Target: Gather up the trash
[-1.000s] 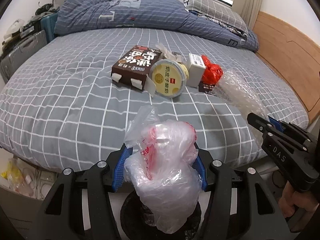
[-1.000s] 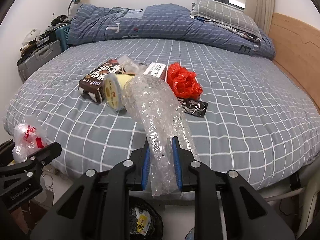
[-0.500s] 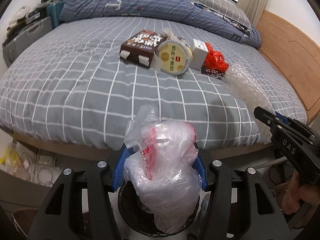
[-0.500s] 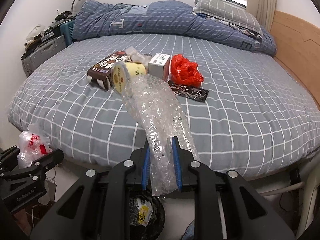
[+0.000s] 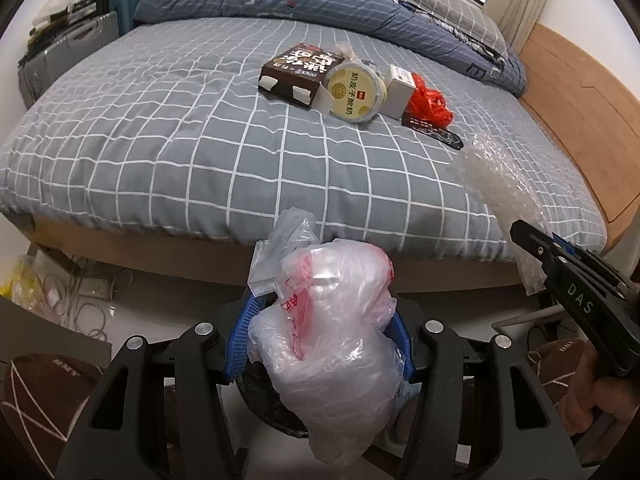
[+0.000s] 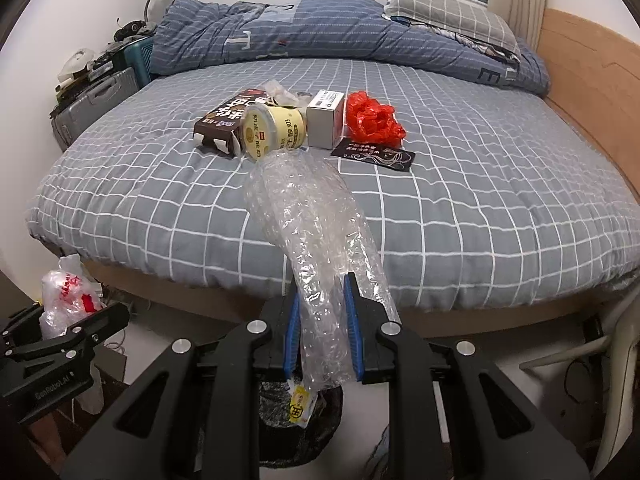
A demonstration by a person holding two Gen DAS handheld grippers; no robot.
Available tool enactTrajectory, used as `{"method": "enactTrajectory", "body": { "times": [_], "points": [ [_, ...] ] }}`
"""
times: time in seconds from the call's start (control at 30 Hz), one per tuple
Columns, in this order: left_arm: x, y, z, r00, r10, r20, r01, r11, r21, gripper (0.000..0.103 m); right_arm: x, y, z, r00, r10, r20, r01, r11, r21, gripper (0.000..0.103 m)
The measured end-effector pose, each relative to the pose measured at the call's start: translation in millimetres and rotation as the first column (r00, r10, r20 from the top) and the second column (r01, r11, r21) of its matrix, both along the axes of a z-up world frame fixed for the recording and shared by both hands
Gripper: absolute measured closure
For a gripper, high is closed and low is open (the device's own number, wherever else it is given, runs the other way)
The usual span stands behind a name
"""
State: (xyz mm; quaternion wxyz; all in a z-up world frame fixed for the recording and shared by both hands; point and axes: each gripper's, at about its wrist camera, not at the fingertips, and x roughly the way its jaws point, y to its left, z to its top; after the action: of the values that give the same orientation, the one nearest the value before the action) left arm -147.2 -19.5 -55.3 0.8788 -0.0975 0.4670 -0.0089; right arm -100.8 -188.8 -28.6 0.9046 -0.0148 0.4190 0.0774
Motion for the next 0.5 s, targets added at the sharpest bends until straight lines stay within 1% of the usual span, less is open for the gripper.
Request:
{"method": "enactTrajectory", "body": {
  "times": [0.13,0.23,0.27,0.33,0.43,0.5],
  "points": [
    [-8,0,7,1.000,0.001,-0.016,-0.001,1.000,0.000,0.048,-13,-4,7,1.000,-0.012,-0.017,0.012,1.000,0.015,0.083],
    [-14,-1,5,0.999,-0.010,-0.034,0.010,1.000,0.001,0.048,-26,-5,3,0.998,-0.012,-0.054,0.015,0.998,0.054,0.083],
    [-15,-1,3,0.999,-0.013,-0.039,0.013,1.000,0.005,0.048,-30,-3,0,0.998,-0.012,-0.056,0.015,0.999,0.048,0.083],
    [-17,-1,-5,0.999,-0.013,-0.052,0.014,1.000,0.027,0.048,-36,-1,-8,0.998,-0.012,-0.062,0.014,0.999,0.037,0.083],
    [-18,2,-22,0.997,-0.004,-0.080,0.008,0.999,0.051,0.048,-39,7,-31,0.994,0.009,-0.110,-0.006,1.000,0.030,0.083],
    [-18,3,-32,0.996,0.000,-0.088,0.007,0.997,0.076,0.048,-39,10,-45,0.989,0.027,-0.147,-0.021,0.999,0.047,0.083]
  ]
}}
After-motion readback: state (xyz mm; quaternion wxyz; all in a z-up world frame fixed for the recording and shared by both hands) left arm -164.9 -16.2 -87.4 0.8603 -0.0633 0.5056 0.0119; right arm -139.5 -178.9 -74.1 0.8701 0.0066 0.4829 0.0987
